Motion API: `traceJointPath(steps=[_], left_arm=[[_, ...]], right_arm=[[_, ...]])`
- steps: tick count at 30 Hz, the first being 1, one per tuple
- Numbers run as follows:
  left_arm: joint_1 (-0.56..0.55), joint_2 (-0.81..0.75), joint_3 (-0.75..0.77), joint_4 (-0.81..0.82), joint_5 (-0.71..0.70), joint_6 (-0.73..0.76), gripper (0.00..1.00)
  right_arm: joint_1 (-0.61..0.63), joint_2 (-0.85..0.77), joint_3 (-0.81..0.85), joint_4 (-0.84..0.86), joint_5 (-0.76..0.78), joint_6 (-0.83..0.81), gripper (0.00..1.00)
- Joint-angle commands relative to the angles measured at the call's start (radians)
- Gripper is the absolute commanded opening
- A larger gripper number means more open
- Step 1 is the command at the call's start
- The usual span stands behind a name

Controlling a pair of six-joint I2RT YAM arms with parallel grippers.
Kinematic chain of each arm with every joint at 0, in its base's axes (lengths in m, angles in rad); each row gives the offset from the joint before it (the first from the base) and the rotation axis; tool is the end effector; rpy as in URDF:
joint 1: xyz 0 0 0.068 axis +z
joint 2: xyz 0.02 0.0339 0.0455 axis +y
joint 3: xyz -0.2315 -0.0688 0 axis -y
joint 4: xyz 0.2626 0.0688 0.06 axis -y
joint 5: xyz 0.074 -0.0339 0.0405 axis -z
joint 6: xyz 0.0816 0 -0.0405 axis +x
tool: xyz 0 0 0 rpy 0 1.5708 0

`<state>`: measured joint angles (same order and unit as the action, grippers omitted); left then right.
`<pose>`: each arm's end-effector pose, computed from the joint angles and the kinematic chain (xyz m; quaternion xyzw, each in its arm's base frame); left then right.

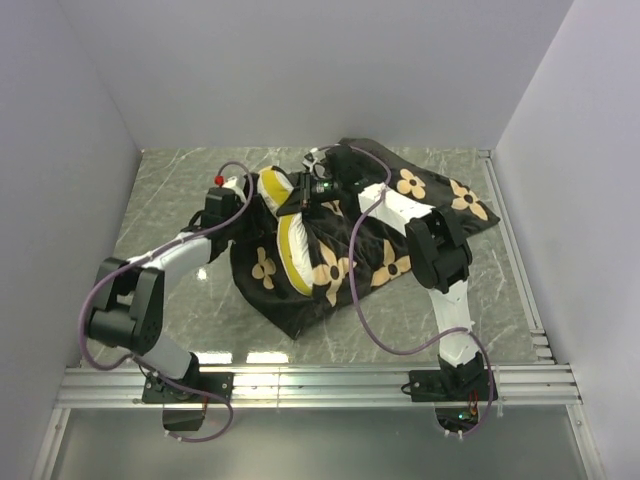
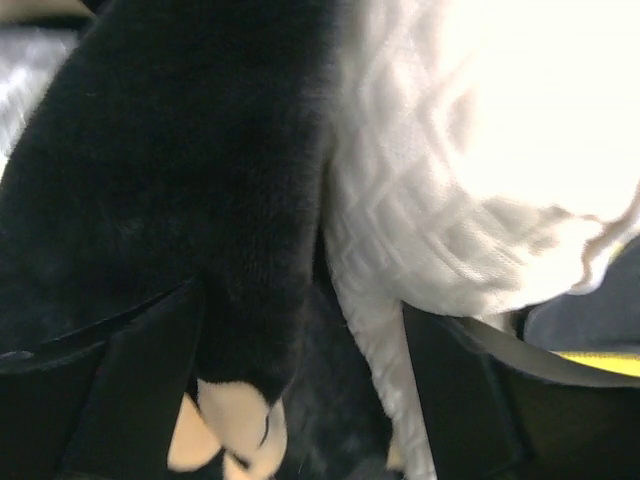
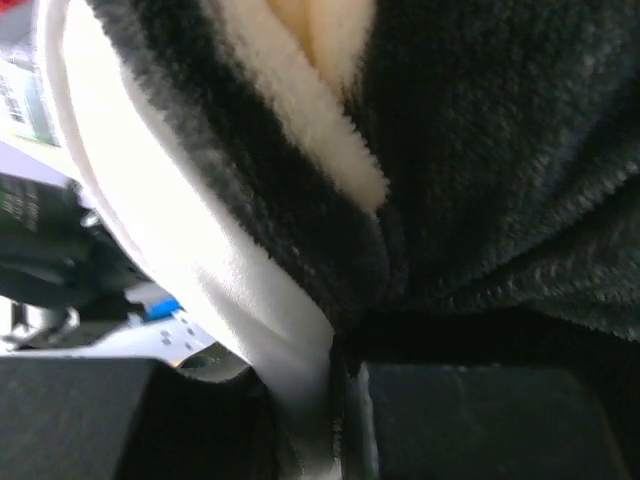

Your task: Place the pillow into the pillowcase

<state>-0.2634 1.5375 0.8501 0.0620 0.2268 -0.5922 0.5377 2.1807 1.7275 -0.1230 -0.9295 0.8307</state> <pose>0.3600 -0.1161 0.1347 -0.0940 0.8811 -0.2793 0.3698 0.4114 0.3214 0.1753 -0.0968 0.8085 0.5748 0.0815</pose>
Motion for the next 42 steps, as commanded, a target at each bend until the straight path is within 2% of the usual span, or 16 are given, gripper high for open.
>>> traceJointPath(steps=[1, 2, 3, 4, 7, 11, 13, 14, 15, 18, 22, 24, 30, 33, 36, 42], left_arm=[[-0.034, 0.099, 0.087, 0.079, -0.205, -0.057, 0.82], [-0.040, 0.124, 0.105, 0.064, -0.224, -0.054, 0.81], [-0.042, 0.165, 0.136, 0.049, -0.265, -0.055, 0.79], [-0.034, 0.182, 0.144, 0.036, -0.261, -0.075, 0.79], [0.021, 0.161, 0.101, 0.117, -0.156, -0.083, 0.82], [0.078, 0.026, 0.041, 0.099, 0.139, 0.034, 0.87], [0.104, -0.037, 0.021, 0.075, 0.209, 0.116, 0.88], [0.107, -0.065, 0.020, 0.014, 0.219, 0.139, 0.88], [0.110, -0.109, 0.023, -0.017, 0.245, 0.161, 0.87], [0.113, -0.184, 0.011, -0.105, 0.256, 0.186, 0.85], [0.099, -0.253, -0.029, -0.136, 0.226, 0.128, 0.67], [0.099, -0.295, -0.040, -0.174, 0.192, 0.097, 0.65], [0.124, -0.451, -0.040, -0.274, 0.189, 0.146, 0.69], [0.124, -0.491, -0.057, -0.339, 0.149, 0.158, 0.81], [0.118, -0.481, -0.088, -0.346, 0.129, 0.131, 0.84], [0.038, -0.341, -0.077, -0.188, 0.031, 0.101, 0.85]], right_arm=[[0.028, -0.133, -0.060, 0.460, -0.282, 0.368, 0.00], [0.028, -0.140, -0.089, 0.553, -0.296, 0.507, 0.00], [0.027, -0.147, -0.133, 0.709, -0.301, 0.566, 0.00], [0.024, -0.162, -0.143, 0.745, -0.302, 0.603, 0.00], [0.004, -0.205, -0.134, 0.630, -0.299, 0.540, 0.00], [-0.015, -0.222, -0.063, 0.315, -0.266, 0.259, 0.00], [-0.015, -0.216, -0.071, 0.360, -0.273, 0.289, 0.00], [-0.013, -0.216, -0.086, 0.425, -0.279, 0.388, 0.00], [-0.015, -0.210, -0.118, 0.577, -0.285, 0.448, 0.00], [-0.019, -0.191, -0.140, 0.771, -0.287, 0.622, 0.00], [-0.021, -0.187, -0.143, 0.839, -0.285, 0.689, 0.00], [-0.021, -0.185, -0.143, 0.820, -0.285, 0.682, 0.00], [-0.031, -0.182, -0.131, 0.645, -0.269, 0.545, 0.00], [-0.031, -0.179, -0.125, 0.658, -0.255, 0.551, 0.00], [-0.031, -0.183, -0.121, 0.675, -0.249, 0.571, 0.00], [-0.028, -0.203, -0.149, 0.760, -0.252, 0.647, 0.00]])
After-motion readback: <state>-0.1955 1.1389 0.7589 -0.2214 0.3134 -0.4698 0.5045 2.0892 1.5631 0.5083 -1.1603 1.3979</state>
